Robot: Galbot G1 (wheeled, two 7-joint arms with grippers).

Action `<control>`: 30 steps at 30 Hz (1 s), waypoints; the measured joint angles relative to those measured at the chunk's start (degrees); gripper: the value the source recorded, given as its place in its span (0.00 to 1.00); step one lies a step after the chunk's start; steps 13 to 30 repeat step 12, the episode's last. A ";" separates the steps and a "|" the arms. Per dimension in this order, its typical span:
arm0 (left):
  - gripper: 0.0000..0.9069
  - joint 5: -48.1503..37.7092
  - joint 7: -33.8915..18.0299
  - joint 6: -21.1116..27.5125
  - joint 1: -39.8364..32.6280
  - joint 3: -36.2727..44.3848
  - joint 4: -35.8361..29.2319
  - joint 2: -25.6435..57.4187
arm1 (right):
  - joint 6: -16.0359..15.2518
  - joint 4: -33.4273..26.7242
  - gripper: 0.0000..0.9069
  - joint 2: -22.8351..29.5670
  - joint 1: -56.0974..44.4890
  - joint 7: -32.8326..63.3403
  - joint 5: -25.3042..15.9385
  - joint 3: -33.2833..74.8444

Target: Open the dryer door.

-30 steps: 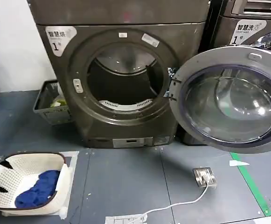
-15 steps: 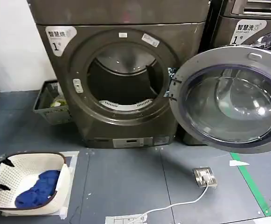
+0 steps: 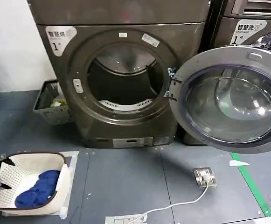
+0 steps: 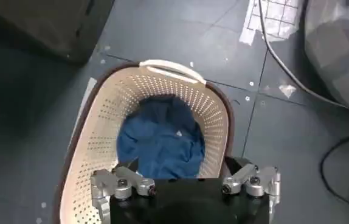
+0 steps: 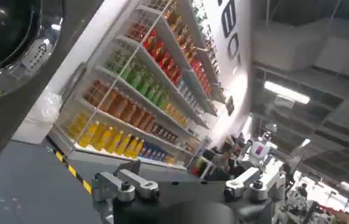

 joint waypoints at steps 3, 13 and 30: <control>1.00 0.12 -0.57 0.06 -0.03 0.24 0.00 -0.28 | 0.05 0.00 1.00 -0.01 0.06 -0.01 0.01 -0.07; 1.00 0.23 -0.56 -0.10 -0.19 0.38 0.69 -0.47 | 0.14 0.02 1.00 -0.09 0.24 -0.20 -0.09 -0.38; 1.00 0.23 -0.56 -0.10 -0.19 0.38 0.69 -0.47 | 0.14 0.02 1.00 -0.09 0.24 -0.20 -0.09 -0.38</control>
